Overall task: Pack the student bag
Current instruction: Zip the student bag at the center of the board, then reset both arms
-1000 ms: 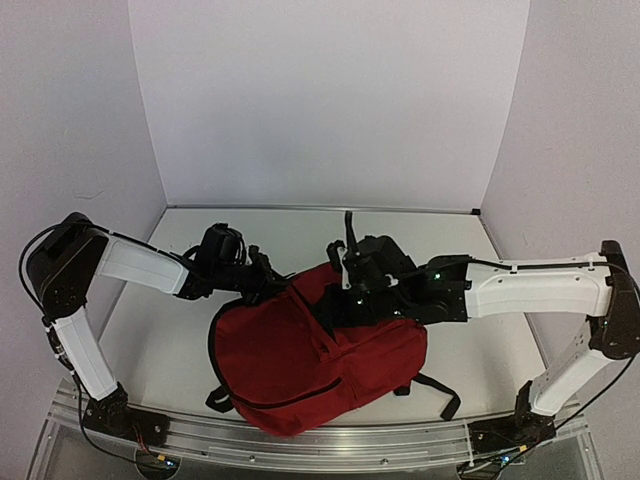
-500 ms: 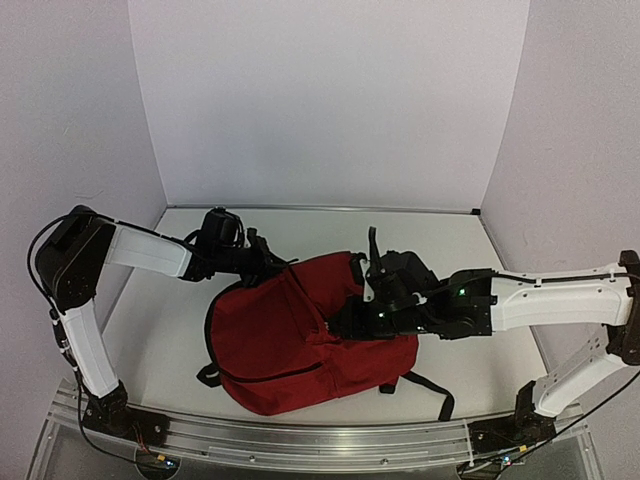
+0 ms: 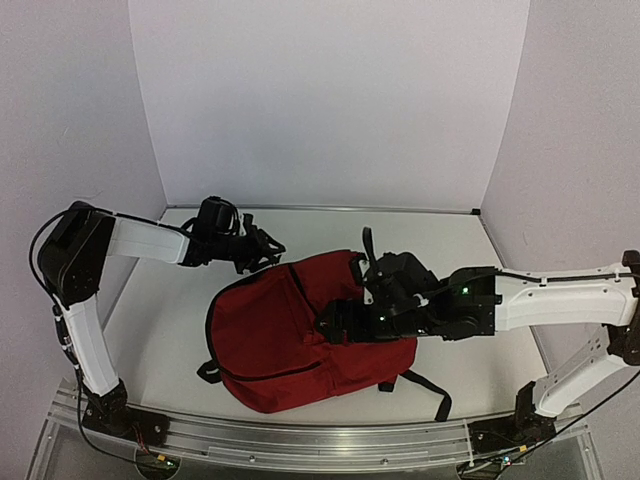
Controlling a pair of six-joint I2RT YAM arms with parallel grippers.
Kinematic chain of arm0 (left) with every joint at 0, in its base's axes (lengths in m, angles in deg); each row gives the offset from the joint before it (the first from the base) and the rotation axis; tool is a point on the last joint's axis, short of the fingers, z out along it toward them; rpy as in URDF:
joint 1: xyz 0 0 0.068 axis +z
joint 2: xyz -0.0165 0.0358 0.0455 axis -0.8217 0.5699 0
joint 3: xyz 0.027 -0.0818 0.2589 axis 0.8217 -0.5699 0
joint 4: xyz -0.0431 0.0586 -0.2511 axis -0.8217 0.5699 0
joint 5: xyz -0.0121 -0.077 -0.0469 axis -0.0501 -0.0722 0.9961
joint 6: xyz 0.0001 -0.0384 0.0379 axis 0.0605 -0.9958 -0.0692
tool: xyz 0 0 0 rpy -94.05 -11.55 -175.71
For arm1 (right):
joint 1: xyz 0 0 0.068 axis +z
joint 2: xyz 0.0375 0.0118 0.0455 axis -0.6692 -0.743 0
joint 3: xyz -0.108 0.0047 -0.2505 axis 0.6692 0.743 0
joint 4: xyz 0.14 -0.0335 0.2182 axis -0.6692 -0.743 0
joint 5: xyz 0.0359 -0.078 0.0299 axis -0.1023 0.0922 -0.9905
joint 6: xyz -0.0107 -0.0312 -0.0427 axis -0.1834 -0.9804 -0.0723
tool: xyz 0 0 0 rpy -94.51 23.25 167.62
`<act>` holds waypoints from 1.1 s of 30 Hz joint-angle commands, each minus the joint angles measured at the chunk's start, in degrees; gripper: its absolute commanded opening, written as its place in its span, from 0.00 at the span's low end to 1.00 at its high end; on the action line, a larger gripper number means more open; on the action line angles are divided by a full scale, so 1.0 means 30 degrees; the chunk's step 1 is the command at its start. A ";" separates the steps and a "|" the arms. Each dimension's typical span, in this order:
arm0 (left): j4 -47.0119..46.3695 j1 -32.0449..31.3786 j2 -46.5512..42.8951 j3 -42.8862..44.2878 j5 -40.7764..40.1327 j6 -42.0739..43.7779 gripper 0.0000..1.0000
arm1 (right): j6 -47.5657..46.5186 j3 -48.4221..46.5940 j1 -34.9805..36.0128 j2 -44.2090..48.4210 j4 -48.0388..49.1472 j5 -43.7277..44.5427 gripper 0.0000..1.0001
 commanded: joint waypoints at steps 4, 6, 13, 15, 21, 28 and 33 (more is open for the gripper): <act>0.6088 0.0683 -0.3680 0.1697 -0.1631 0.5321 0.67 | -0.3303 -0.3850 -0.1581 0.0617 -0.4083 0.3039 0.98; 0.7149 0.1131 -0.4370 0.1598 -0.1816 0.6019 0.75 | -0.3891 -0.3850 -0.2779 0.0766 -0.4144 0.2620 0.98; 0.9341 0.4884 -0.8035 -0.0810 -0.1369 0.7684 0.86 | -0.6445 -0.2340 -0.8376 0.2360 -0.4113 0.1174 0.98; 0.9899 0.6364 -0.9064 -0.1381 -0.1178 0.8042 0.88 | -0.7080 -0.1668 -1.0369 0.2816 -0.4087 0.0676 0.98; 1.1623 1.0661 -1.2356 -0.2775 -0.1098 0.8579 0.93 | -0.7963 0.0508 -1.5701 0.4814 -0.3818 -0.0453 0.98; 1.1969 1.1382 -1.8090 -0.5348 -0.7106 0.9177 0.97 | -0.7607 0.3711 -1.7651 0.8873 -0.0136 0.0031 0.98; 1.0297 1.1384 -2.2738 -0.9078 -1.0804 0.8678 1.00 | -0.7826 0.7654 -1.7665 1.2433 0.4414 0.1635 0.98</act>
